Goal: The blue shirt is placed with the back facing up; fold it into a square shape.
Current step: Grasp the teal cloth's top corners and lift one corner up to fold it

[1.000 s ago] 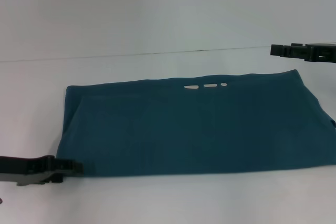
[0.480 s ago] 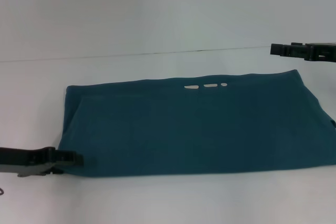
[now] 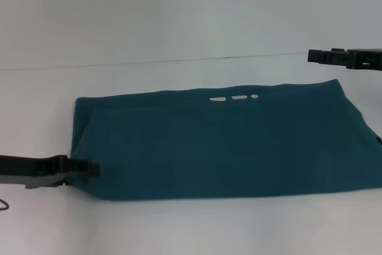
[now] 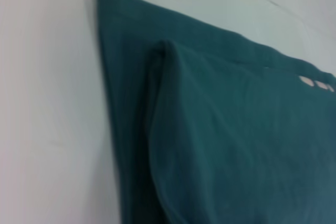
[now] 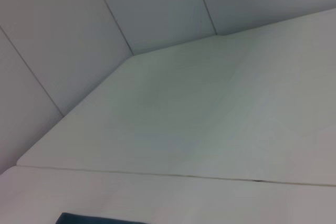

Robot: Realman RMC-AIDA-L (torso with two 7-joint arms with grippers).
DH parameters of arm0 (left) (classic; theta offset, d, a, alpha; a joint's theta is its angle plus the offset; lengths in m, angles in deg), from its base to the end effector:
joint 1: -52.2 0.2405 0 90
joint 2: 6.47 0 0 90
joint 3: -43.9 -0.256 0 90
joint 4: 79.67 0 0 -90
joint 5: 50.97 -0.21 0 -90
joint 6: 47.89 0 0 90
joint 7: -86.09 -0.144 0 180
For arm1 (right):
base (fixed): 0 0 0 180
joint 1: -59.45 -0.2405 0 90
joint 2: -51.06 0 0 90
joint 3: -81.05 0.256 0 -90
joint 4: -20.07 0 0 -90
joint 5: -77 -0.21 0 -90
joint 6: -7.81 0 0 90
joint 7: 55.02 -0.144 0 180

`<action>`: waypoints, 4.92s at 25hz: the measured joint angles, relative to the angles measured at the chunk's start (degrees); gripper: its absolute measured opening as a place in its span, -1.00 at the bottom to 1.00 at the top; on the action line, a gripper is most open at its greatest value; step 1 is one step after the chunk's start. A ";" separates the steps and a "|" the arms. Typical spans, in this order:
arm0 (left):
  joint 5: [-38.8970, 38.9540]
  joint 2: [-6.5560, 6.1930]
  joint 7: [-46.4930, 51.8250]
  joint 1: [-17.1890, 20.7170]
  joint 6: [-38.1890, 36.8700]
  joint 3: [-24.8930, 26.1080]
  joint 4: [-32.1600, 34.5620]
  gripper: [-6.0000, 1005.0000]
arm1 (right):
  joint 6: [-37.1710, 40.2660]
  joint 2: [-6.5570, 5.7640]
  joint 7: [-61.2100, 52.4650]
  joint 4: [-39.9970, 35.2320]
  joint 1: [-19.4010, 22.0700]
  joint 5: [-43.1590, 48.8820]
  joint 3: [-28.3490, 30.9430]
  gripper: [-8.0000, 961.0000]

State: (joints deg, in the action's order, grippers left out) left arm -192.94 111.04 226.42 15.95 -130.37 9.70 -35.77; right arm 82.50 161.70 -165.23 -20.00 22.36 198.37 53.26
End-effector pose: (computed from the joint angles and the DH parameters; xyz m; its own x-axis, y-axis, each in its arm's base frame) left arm -0.2935 0.3595 0.0232 0.1701 0.9335 0.3156 0.9846 -0.1481 -0.0925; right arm 0.2853 0.4082 0.1016 0.5184 -0.5685 -0.6388 -0.8422 -0.4689 -0.2662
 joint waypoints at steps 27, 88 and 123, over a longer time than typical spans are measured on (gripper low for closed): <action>-3.66 -0.80 0.57 1.80 -5.35 0.20 0.75 0.38 | -0.86 -0.01 0.01 0.00 0.01 0.00 0.03 0.79; -6.81 -1.06 3.50 -5.19 1.67 -3.01 -3.67 0.38 | -1.47 -0.27 -0.18 -0.08 -0.61 0.00 0.55 0.73; -5.84 -0.35 1.18 -3.74 2.05 -3.33 -0.75 -0.31 | -2.18 -0.18 -0.05 0.02 -0.43 0.00 0.55 0.69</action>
State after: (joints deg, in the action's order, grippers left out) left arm -198.78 110.69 227.60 12.21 -128.32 6.37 -36.52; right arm 80.31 161.52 -165.28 -19.98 21.93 198.36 53.81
